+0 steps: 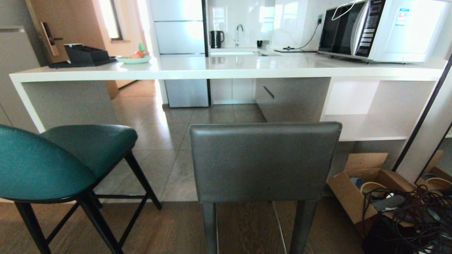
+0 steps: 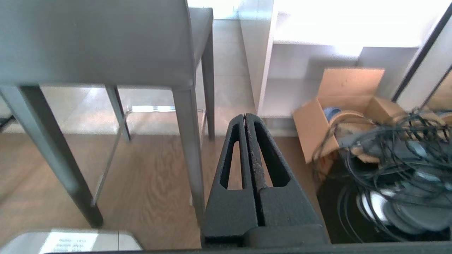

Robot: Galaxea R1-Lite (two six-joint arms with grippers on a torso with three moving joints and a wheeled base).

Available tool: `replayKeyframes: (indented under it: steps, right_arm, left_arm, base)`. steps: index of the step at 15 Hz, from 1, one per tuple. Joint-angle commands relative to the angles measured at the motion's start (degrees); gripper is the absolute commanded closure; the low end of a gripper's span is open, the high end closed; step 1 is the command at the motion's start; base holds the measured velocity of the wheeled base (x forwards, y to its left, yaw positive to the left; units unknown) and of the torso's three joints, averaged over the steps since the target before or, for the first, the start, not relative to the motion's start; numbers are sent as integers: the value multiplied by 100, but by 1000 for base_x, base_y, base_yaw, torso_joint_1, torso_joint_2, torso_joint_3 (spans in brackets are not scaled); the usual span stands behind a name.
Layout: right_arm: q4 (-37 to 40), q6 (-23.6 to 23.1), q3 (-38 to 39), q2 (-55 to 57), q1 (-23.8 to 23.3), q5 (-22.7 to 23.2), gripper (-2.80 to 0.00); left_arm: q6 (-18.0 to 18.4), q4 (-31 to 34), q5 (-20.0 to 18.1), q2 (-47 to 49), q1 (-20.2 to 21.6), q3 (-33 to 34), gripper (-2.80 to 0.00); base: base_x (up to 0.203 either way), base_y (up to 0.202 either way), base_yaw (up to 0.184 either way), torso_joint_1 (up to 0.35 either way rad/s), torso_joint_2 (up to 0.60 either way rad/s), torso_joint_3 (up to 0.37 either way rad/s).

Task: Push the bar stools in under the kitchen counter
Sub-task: Push the blue chair back under the dining table

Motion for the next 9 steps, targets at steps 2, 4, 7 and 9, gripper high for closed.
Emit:
replayKeyframes:
  steps: [2,4,7,9]
  right_arm:
    - [-480,-46,319,0,4,2,0]
    - [-695,-458,533,0,3,-91,0]
    - [-589,-97,537,8,4,-114,0]
    - [-593,-23,537,0,4,-201,0]
  left_arm:
    - [158,-118,373,7,0,255,0]
    - [197,-134,330,7,6,255,0]
    - [215,-127,256,7,16,255,0]
    - [179,-143,256,7,0,255,0]
  base:
    - [0,0,0,0,0,0]
    - [0,0,0,0,0,0]
    - [0,0,0,0,0,0]
    - [0,0,0,0,0,0]
